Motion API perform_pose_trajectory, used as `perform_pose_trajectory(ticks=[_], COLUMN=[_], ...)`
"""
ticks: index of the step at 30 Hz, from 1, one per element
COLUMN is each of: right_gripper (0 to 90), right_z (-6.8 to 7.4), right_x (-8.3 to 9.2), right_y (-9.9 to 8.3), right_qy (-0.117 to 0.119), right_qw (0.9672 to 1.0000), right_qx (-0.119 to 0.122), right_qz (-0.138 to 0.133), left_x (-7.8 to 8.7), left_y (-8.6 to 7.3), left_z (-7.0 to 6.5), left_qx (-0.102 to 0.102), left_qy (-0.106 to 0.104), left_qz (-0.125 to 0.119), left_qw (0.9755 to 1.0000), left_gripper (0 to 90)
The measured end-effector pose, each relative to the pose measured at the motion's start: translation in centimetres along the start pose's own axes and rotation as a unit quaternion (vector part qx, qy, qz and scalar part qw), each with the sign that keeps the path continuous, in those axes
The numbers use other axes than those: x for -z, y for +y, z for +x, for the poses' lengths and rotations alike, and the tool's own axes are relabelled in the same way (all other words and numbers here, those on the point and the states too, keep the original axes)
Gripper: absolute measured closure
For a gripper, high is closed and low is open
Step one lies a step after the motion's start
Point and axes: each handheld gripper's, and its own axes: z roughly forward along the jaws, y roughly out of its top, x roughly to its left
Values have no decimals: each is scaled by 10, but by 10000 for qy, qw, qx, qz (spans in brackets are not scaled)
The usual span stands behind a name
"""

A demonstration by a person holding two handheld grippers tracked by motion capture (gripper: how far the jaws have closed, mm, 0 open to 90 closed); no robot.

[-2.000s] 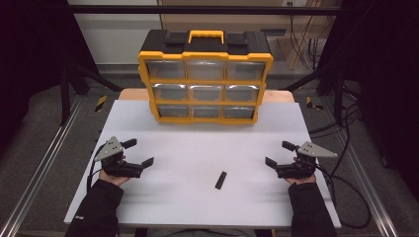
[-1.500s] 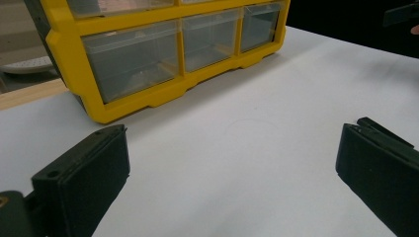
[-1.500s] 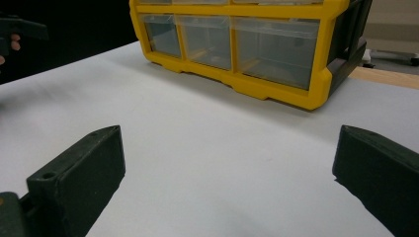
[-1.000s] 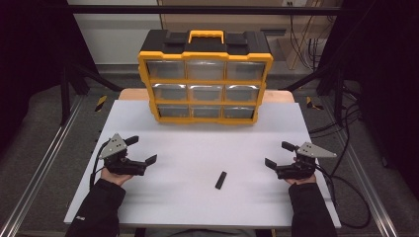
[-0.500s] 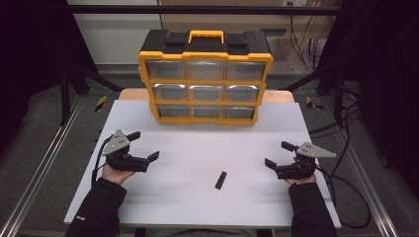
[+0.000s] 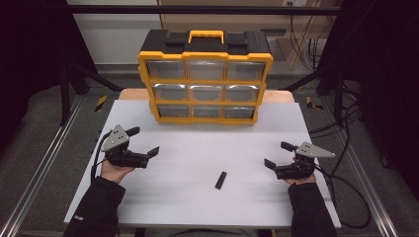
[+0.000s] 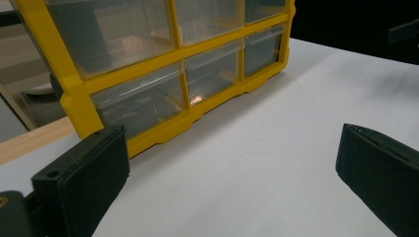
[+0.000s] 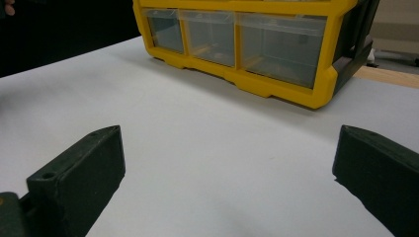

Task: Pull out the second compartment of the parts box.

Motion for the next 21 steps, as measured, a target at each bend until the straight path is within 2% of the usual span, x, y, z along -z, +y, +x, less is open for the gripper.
perform_pose_trajectory(ticks=[21], right_gripper=[3], right_z=[1], right_x=[-1], right_y=[0], right_qy=[25], right_qw=[10000], right_qx=[47], right_qz=[-10], left_x=[-16], left_y=[25], left_z=[0], left_qx=[-414], left_qy=[27], left_qz=[102], left_qw=[9991], left_gripper=[0])
